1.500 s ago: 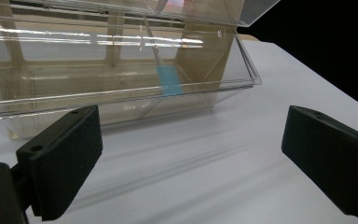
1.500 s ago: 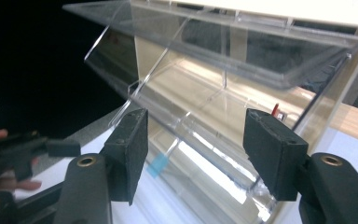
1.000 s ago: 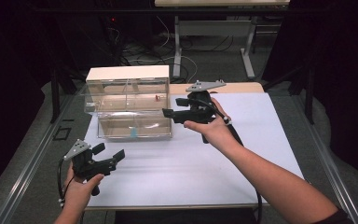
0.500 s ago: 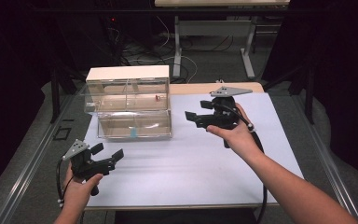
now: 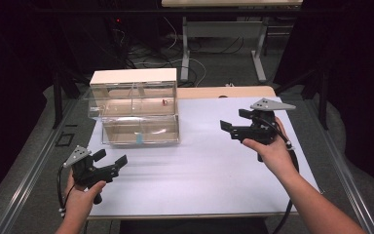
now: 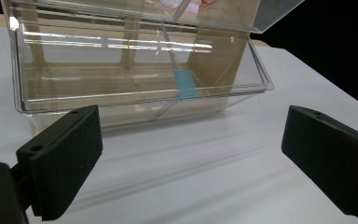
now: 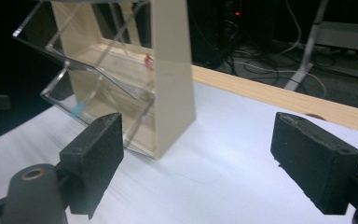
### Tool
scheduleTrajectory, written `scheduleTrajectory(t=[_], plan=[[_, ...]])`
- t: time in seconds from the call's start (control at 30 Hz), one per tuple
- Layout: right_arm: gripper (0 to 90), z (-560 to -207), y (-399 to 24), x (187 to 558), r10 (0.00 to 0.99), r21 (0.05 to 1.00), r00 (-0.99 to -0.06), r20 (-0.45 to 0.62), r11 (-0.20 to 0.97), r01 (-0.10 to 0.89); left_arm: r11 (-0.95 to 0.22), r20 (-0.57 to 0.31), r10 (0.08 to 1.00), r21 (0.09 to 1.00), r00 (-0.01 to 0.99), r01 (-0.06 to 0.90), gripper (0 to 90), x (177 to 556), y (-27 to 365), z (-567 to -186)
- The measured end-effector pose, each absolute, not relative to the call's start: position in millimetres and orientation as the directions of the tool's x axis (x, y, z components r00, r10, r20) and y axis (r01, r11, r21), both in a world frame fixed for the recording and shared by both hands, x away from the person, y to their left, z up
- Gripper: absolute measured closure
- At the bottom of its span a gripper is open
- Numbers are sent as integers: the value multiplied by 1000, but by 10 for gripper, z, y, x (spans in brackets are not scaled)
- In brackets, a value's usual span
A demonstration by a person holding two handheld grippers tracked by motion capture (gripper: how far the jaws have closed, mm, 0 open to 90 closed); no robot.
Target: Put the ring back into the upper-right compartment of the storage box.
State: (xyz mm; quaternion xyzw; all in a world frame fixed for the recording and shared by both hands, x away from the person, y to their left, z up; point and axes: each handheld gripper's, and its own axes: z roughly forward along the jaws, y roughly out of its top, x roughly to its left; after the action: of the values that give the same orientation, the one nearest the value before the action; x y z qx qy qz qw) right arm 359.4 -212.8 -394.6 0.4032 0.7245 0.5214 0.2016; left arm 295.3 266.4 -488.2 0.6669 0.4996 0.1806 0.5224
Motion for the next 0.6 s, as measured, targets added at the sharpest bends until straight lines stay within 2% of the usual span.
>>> scheduleTrajectory(t=[0.6], plan=[[142, -4479, -2733, 3373, 889, 895, -446, 102, 113, 431, 44, -274, 863, 878, 425, 477, 54, 2955, 2688, -4880]])
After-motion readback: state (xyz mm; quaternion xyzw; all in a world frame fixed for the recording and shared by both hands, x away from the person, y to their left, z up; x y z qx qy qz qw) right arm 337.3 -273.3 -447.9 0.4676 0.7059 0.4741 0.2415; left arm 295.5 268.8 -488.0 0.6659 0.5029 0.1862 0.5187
